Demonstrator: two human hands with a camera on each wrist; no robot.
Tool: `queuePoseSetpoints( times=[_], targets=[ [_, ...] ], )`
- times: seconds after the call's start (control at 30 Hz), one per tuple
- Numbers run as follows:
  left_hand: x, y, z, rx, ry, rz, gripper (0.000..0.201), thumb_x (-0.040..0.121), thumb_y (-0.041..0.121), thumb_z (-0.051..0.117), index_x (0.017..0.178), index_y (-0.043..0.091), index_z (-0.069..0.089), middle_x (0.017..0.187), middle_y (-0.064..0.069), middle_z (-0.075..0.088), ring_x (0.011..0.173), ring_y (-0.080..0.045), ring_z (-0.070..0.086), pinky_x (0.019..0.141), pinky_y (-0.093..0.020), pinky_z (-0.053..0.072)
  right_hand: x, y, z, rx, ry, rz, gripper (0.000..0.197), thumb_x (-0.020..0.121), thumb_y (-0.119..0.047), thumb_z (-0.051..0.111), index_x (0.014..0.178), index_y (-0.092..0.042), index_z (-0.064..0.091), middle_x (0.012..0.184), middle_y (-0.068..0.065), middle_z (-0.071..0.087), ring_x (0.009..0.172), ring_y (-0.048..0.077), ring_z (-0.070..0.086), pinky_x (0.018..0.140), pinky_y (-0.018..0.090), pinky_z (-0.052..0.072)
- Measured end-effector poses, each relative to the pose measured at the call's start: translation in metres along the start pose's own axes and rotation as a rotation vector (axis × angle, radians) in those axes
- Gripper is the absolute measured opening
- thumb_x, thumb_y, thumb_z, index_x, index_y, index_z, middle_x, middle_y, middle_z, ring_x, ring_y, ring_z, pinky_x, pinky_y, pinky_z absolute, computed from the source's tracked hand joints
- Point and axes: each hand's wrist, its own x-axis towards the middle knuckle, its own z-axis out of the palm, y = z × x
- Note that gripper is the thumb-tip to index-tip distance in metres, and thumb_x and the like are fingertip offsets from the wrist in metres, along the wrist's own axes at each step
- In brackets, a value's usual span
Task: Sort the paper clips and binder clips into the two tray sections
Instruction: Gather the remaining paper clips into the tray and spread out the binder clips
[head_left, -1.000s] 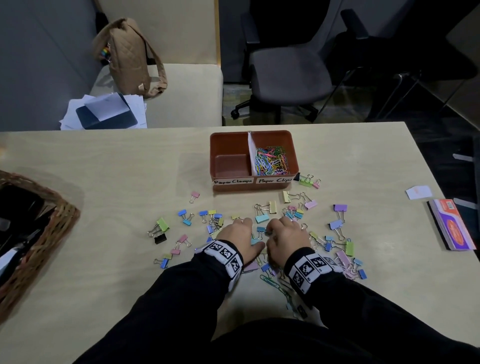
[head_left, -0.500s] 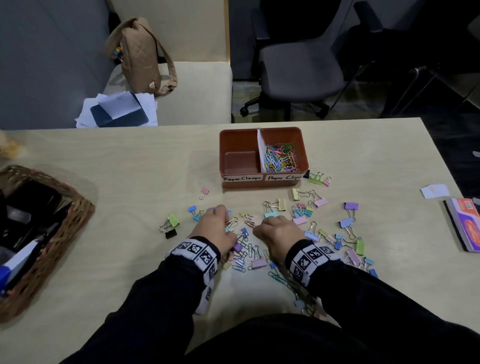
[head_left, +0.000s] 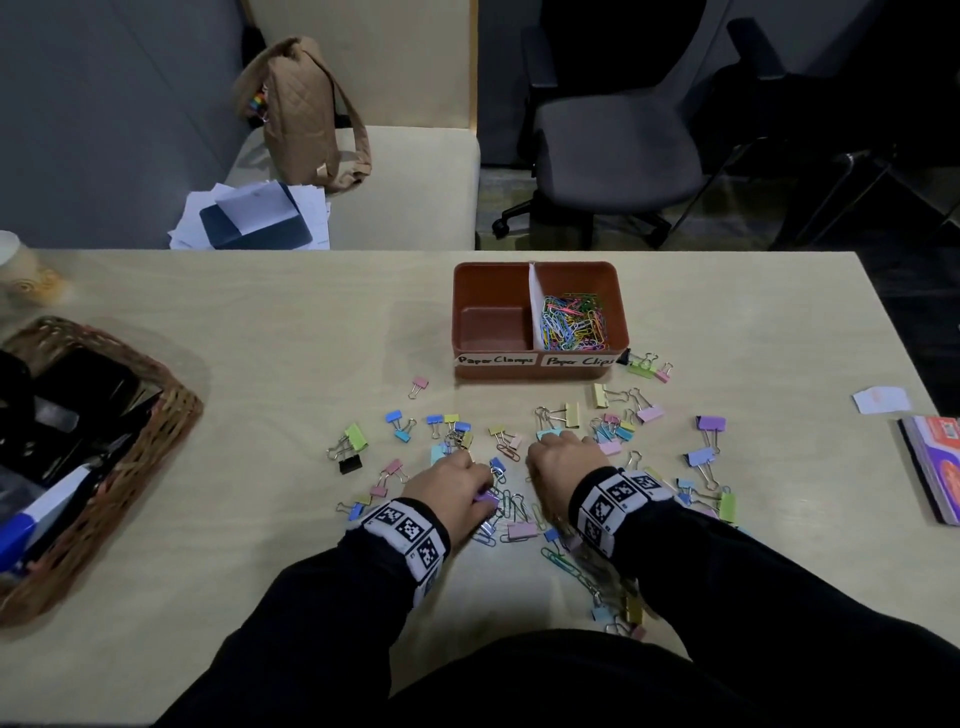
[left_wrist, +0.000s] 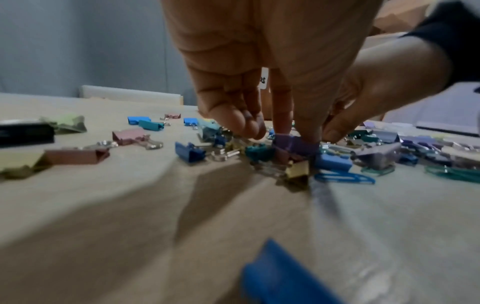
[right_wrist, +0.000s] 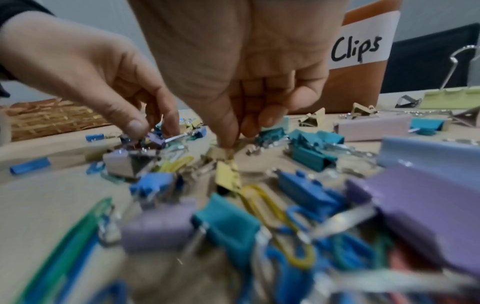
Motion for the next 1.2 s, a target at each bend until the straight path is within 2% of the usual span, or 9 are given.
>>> queuePoseSetpoints(
  times=[0.27,0.33,0.4,0.53,0.73,0.83,0.93,1.03,1.2],
  targets=[
    [0.0,0.007,-0.003,0.076,-0.031,0.016,0.04,0.084,0.048,0.058,0.116,0.025,0.048,0.107,0.0,0.051,0.1,-0.021,0.053,0.078,-0.033,0.049,-0.009,-0.012,-0.006,0.222,-0.001,0.036,0.02,0.082,-0.01,0.058,0.09,-0.02,0.042,0.087,0.003,0.057,0.089,0.026,0.06,0.074,0.031,0.046],
    [0.002,0.011,-0.002,0.056,-0.024,-0.046,0.04,0.084,0.041,0.059,0.116,0.022,0.044,0.108,-0.002,0.052,0.101,-0.024,0.054,0.078,-0.035,0.048,-0.014,-0.011,-0.008,0.367,0.052,0.09,0.021,0.084,-0.007,0.055,0.098,-0.021,0.047,0.09,0.002,0.062,0.086,0.026,0.061,0.068,0.028,0.048],
    [0.005,0.014,-0.002,-0.008,-0.02,-0.1,0.035,0.082,0.032,0.06,0.111,0.021,0.043,0.107,-0.004,0.051,0.097,-0.025,0.054,0.077,-0.035,0.048,-0.017,-0.01,-0.006,0.479,0.089,0.14,0.023,0.087,-0.007,0.05,0.103,-0.022,0.056,0.097,-0.001,0.066,0.089,0.022,0.062,0.069,0.026,0.048],
    [0.004,0.008,-0.006,-0.179,0.085,-0.159,0.023,0.078,0.022,0.059,0.096,0.021,0.044,0.098,0.001,0.048,0.09,-0.019,0.048,0.074,-0.03,0.044,-0.022,-0.009,0.003,0.68,0.055,0.224,0.027,0.079,-0.001,0.045,0.079,-0.022,0.06,0.085,-0.003,0.067,0.081,0.018,0.063,0.077,0.036,0.056],
    [-0.005,-0.02,-0.01,-0.132,0.176,-0.196,0.023,0.085,0.021,0.058,0.108,0.024,0.053,0.11,0.002,0.043,0.103,-0.017,0.045,0.078,-0.031,0.049,-0.033,-0.011,0.005,0.661,0.045,0.063,0.026,0.088,-0.008,0.034,0.085,-0.023,0.054,0.092,-0.002,0.065,0.085,0.019,0.059,0.078,0.032,0.05],
    [-0.009,-0.019,-0.007,-0.119,0.173,-0.085,0.017,0.09,0.019,0.055,0.105,0.025,0.06,0.111,0.004,0.048,0.103,-0.016,0.049,0.082,-0.031,0.048,-0.037,-0.015,0.003,0.547,0.033,-0.013,0.015,0.095,-0.031,0.041,0.089,-0.021,0.051,0.091,0.0,0.062,0.084,0.022,0.057,0.076,0.034,0.05],
    [-0.013,-0.009,-0.004,-0.055,0.031,0.036,0.018,0.092,0.03,0.053,0.107,0.027,0.062,0.11,0.006,0.053,0.105,-0.016,0.053,0.084,-0.029,0.045,-0.038,-0.019,-0.001,0.296,-0.064,-0.059,0.029,0.084,-0.049,0.06,0.089,-0.024,0.047,0.095,-0.003,0.06,0.084,0.019,0.055,0.075,0.032,0.049],
    [-0.016,-0.004,-0.001,0.048,-0.103,0.024,0.031,0.087,0.039,0.061,0.115,0.027,0.058,0.112,0.005,0.053,0.103,-0.018,0.054,0.085,-0.031,0.048,-0.036,-0.022,-0.002,0.126,-0.138,-0.103,0.03,0.081,-0.042,0.067,0.093,-0.021,0.049,0.1,0.002,0.059,0.089,0.022,0.056,0.076,0.032,0.049],
    [-0.018,-0.008,0.004,-0.018,-0.097,-0.019,0.018,0.086,0.017,0.057,0.103,0.019,0.06,0.111,-0.002,0.049,0.092,-0.024,0.058,0.082,-0.035,0.052,-0.036,-0.022,0.0,0.089,-0.146,-0.098,0.015,0.081,-0.026,0.059,0.092,-0.019,0.053,0.099,0.003,0.06,0.09,0.024,0.058,0.077,0.034,0.052]
  ],
)
